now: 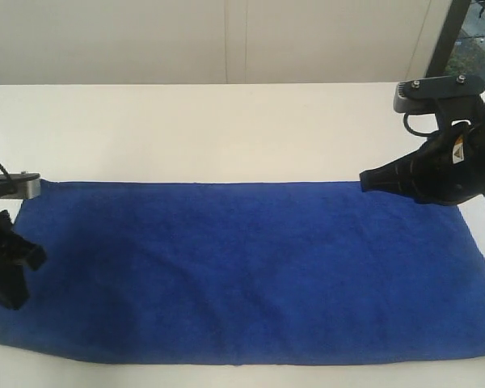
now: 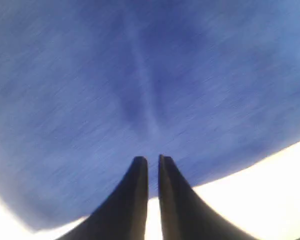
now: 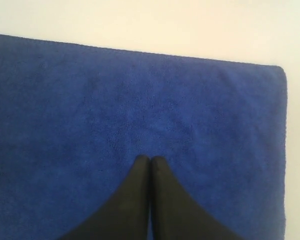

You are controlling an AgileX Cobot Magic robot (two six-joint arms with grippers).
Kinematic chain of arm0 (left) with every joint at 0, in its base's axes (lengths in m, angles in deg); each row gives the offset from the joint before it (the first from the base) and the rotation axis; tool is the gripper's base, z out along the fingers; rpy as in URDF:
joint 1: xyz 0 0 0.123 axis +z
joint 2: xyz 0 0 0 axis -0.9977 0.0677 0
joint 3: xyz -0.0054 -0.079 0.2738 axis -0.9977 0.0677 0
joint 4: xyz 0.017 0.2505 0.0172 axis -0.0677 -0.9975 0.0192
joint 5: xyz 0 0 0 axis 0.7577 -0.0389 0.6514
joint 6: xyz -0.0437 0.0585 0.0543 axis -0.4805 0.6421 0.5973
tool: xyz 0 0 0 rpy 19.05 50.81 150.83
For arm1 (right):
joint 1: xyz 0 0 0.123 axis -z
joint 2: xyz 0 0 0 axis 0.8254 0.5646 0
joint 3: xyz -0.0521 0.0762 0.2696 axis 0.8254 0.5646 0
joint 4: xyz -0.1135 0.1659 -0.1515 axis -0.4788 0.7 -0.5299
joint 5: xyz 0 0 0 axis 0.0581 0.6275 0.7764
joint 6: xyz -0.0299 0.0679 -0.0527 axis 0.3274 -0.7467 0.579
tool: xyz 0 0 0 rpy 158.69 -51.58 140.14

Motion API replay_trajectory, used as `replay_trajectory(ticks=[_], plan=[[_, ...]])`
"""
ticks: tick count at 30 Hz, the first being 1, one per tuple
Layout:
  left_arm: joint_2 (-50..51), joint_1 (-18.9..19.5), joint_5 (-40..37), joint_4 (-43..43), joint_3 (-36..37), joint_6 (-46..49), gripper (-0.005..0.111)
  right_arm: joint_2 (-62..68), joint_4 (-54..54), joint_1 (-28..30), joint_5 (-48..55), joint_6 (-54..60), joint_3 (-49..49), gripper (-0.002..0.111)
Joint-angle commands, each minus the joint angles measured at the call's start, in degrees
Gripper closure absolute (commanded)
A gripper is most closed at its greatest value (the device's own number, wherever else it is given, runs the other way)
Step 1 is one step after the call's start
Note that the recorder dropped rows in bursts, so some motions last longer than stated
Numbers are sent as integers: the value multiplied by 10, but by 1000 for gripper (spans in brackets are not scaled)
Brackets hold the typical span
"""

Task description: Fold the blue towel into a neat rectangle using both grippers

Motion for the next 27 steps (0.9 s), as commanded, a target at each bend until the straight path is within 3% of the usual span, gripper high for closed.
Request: replay_trajectory(ticks=[1,5,12,23,27], plan=[[0,-2,-42,-133,-12,-125,107,0,1,3,-7,7,2,108],[0,-2,-51,-171,-12,-154,106,0,1,3,-7,7,2,108],[1,-2,-10,-202,0,-193,67,0,1,3,-7,7,2,108],[1,-2,21,-202,23,-193,69,0,1,3,-7,7,2,108],[1,-2,22,-198,24,-193,74,0,1,3,-7,7,2,108]])
